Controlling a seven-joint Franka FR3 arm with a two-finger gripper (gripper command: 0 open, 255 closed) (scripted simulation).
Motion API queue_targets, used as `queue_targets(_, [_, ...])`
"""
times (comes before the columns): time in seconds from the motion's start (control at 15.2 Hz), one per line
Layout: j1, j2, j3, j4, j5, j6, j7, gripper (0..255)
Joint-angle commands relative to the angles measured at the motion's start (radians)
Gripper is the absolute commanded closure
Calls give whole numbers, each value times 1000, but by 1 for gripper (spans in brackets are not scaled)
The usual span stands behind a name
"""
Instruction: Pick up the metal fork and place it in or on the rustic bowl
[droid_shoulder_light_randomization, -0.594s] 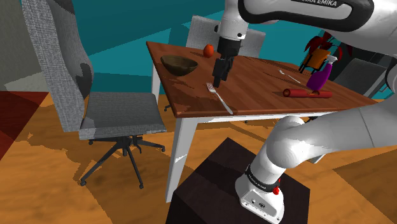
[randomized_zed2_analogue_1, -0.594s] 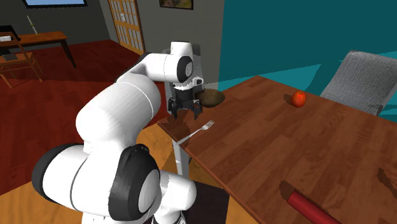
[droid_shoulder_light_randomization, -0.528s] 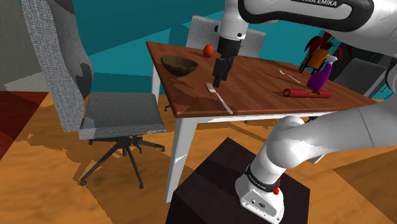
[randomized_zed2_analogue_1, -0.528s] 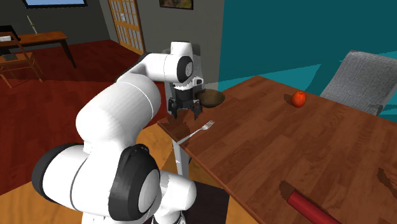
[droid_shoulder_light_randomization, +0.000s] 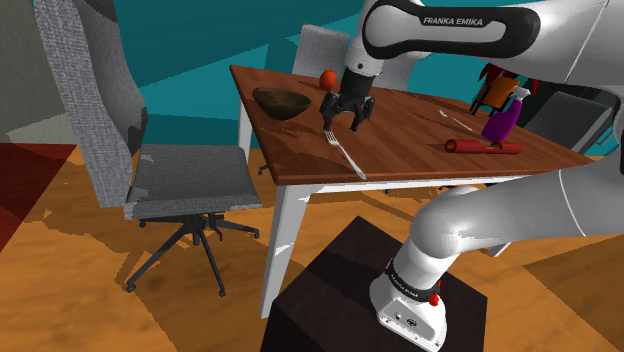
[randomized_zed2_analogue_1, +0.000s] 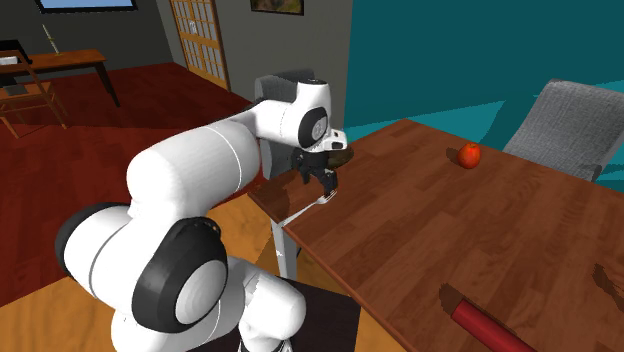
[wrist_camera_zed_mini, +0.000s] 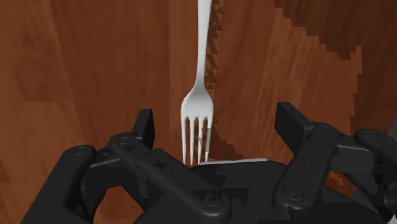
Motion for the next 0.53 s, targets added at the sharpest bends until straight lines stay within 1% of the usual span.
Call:
queue_targets(0.0, [-32, 2, 1, -32, 1, 52, 62, 0])
queue_targets(0.46, [-31, 15, 4, -112, 3, 145, 62, 0])
